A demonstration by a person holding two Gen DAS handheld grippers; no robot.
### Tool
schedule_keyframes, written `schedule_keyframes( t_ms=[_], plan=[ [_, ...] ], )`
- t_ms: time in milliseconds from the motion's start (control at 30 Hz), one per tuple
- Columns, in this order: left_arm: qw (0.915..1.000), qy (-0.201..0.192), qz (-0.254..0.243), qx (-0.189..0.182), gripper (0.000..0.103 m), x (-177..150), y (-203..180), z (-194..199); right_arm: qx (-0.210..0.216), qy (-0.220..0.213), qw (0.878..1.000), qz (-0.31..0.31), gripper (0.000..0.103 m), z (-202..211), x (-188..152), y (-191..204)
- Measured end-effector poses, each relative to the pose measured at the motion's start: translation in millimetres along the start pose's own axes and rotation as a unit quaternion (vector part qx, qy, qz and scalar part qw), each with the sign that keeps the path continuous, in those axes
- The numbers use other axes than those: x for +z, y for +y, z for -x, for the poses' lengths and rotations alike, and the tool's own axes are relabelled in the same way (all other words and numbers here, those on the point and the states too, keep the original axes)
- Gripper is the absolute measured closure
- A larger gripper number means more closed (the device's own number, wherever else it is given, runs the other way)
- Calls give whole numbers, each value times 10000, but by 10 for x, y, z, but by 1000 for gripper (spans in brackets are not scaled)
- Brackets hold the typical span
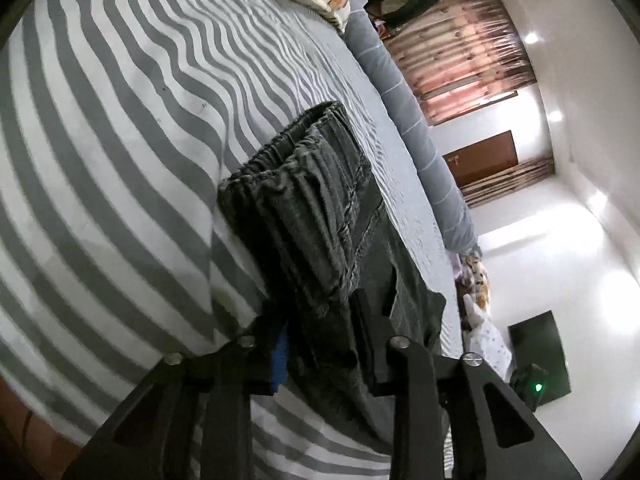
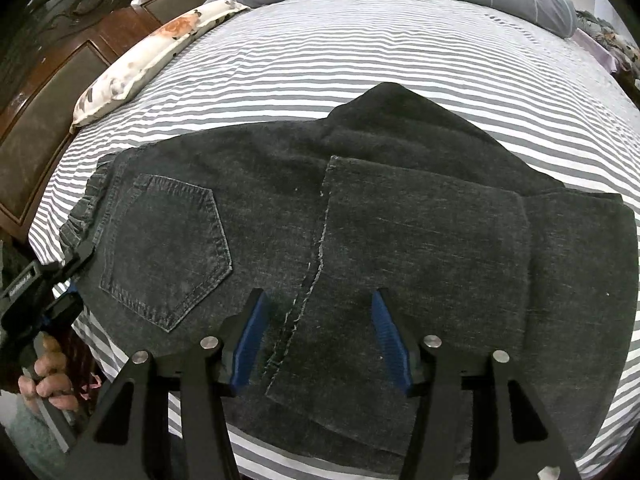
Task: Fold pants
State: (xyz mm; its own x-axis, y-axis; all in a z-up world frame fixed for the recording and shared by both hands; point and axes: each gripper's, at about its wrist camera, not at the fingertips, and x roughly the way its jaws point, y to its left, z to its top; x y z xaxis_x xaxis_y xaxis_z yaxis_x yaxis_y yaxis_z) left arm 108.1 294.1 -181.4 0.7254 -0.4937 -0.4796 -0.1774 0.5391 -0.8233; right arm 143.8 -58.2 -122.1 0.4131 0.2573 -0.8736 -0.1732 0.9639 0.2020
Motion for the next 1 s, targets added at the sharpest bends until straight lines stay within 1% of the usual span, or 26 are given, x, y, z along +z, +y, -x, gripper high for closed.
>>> schedule_keyframes(
  t_ms=[133,233,300,333,400,467,533,567,633,667,700,733,800,833,900,933,1000],
  plan=[
    [9999,-49,-58,-69,71,8,25,-20,18,-1,10000,-20,50,14,-7,4],
    [10000,-65,-55,-17,71,31,2,-35,-12,23,10000,11,50,-22,-7,12],
    [9999,-63,-89,73,76,51,-43,-45,-110,34,9999,82,49,-52,-11,49],
    [9997,-62,-183,142,81,49,-88,-43,-172,40,9997,144,47,-63,-16,75],
    [9993,-91,-287,214,84,46,-174,-21,-250,24,9993,278,45,-75,-32,120],
    [9992,-133,-323,196,87,44,-287,30,-287,2,9989,377,45,-78,-47,140],
    [9983,-196,-492,235,87,39,-435,78,-229,7,9990,380,44,-57,-40,127],
    [9970,-225,-686,275,88,27,-582,104,-109,17,9994,332,44,-31,-37,102],
    [9951,-238,-921,253,88,-6,-783,126,171,14,9997,162,45,28,-41,37],
    [9931,-235,-1119,255,89,-28,-943,132,342,-14,9994,3,45,73,-35,-30],
    [9900,-232,-1357,303,89,-59,-1121,128,422,-29,9991,-99,45,102,-27,-71],
    [9881,-235,-1484,314,89,-89,-1211,137,508,-53,9985,-198,45,136,-14,-117],
    [9798,-219,-1966,285,89,-198,-1581,106,851,-116,9952,-476,45,215,24,-233],
    [9768,-215,-2113,288,89,-238,-1699,86,980,-147,9932,-605,45,255,41,-285],
    [9672,-124,-2524,252,89,-387,-2056,5,1224,-288,9884,-852,45,373,76,-415],
    [9645,-83,-2628,236,89,-437,-2156,-21,1305,-370,9865,-921,45,438,83,-475],
    [9559,40,-2932,170,89,-618,-2462,-144,1266,-559,9850,-1031,45,599,89,-628]
  ],
)
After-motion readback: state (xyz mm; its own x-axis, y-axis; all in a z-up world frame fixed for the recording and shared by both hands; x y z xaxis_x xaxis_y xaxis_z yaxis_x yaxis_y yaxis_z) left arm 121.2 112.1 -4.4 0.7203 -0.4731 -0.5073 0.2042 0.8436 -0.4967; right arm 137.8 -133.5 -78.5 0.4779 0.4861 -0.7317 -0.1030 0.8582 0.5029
